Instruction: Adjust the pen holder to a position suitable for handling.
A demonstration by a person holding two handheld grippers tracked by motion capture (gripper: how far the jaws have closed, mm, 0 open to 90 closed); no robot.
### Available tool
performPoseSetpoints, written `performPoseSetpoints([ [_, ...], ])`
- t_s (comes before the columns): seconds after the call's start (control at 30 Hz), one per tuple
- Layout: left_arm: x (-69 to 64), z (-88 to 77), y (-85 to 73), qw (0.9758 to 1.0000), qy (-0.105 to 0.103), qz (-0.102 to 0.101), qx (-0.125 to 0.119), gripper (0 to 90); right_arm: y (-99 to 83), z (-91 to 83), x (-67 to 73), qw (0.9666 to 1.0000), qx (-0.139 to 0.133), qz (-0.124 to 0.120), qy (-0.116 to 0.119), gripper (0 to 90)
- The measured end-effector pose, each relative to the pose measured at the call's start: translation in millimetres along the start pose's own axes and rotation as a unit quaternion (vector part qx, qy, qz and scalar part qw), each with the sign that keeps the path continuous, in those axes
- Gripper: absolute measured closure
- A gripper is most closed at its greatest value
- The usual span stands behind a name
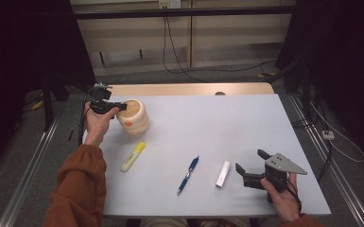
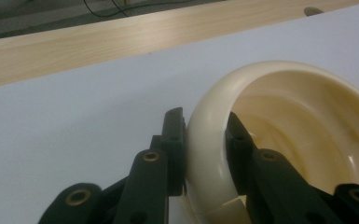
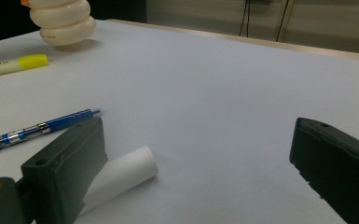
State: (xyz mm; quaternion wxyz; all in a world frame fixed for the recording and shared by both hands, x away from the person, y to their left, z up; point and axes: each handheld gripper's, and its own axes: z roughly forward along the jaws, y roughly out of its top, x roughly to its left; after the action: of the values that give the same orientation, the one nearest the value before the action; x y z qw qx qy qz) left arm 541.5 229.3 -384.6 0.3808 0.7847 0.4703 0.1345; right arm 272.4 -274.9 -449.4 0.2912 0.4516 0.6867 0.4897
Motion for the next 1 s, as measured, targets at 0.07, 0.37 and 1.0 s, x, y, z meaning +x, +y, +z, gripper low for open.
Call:
performPoseSetpoints([
  [0.07,-2.9,-2.9,0.9,1.0000,0.004,0.004,0.002,75.2,0.0,0.0,0.0,1.0000,0.000,0.000,0.000,3.2],
  [0.37,-15.6,-20.8,5.6,0.9997,0.006,-0.004,-0.024,75.1,0.1,-0.2,-0.1,1.0000,-0.001,0.002,-0.001,3.2],
  [1.0,-67.3,-43.2,4.9,0.9988,-0.027,0.007,-0.041,75.1,0.2,-0.2,-0.6,1.0000,-0.001,0.004,-0.004,3.1],
])
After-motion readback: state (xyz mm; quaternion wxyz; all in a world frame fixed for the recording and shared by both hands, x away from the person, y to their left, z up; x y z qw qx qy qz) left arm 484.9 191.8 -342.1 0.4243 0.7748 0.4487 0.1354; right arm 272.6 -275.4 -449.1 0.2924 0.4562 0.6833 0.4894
